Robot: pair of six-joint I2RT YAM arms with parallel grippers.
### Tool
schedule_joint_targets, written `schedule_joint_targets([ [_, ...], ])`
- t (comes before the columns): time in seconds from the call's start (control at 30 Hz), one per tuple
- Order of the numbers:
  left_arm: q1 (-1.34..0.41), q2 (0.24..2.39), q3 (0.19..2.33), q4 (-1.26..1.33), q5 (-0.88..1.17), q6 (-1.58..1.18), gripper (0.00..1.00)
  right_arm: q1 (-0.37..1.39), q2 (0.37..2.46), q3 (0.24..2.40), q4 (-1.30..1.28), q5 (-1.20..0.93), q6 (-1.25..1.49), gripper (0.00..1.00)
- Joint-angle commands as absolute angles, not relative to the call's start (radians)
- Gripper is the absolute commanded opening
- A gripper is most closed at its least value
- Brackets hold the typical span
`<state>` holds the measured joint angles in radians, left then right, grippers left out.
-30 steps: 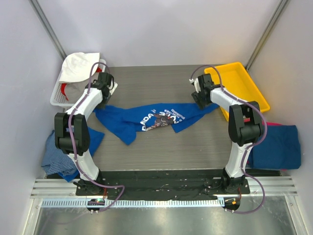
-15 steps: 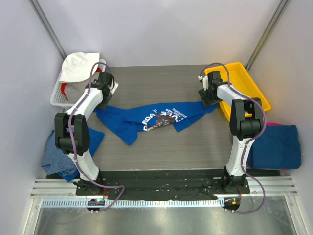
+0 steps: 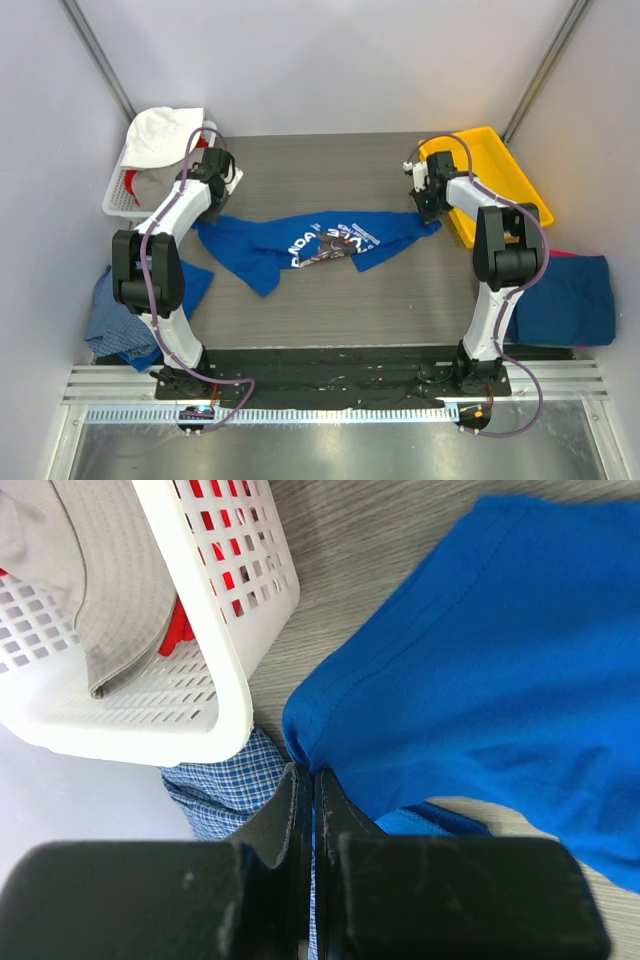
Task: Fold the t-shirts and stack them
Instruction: Flatten out the tshirt
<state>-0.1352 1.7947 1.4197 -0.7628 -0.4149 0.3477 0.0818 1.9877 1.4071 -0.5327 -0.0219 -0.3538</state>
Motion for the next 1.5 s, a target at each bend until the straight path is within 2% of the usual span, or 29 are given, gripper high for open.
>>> schedule_joint_targets([
  [0.0,-0.137,1.799,1.450,-0.784,-0.414,0.348,0.00,0.081,1.884,1.353,-0.670,-0.087,-0.364,0.01],
  [0.37,-0.164,1.848,1.509,-0.827,-0.406,0.327,0.00,0.112,1.637,1.310,-0.919,-0.176,-0.472,0.01],
  [0.47,-0.178,1.859,1.520,-0.830,-0.414,0.321,0.00,0.114,1.603,1.304,-0.971,-0.189,-0.500,0.08],
  [0.5,-0.182,1.861,1.523,-0.833,-0.416,0.318,0.00,0.112,1.595,1.299,-0.979,-0.186,-0.511,0.15],
  [0.6,-0.187,1.870,1.532,-0.836,-0.419,0.314,0.00,0.112,1.560,1.279,-0.980,-0.176,-0.523,0.25],
  [0.9,-0.193,1.899,1.557,-0.842,-0.429,0.310,0.00,0.114,1.468,1.269,-1.091,-0.222,-0.634,0.25],
  [1.0,-0.198,1.914,1.568,-0.841,-0.428,0.305,0.00,0.112,1.440,1.240,-1.016,-0.163,-0.606,0.23],
  [1.17,-0.210,1.934,1.571,-0.844,-0.420,0.295,0.00,0.109,1.514,1.223,-0.916,-0.091,-0.568,0.25],
  [1.3,-0.216,1.925,1.549,-0.836,-0.419,0.290,0.00,0.078,1.604,1.249,-0.829,-0.094,-0.513,0.41],
  [1.47,-0.221,1.911,1.531,-0.831,-0.417,0.293,0.00,0.052,1.695,1.287,-0.767,-0.069,-0.472,0.45],
])
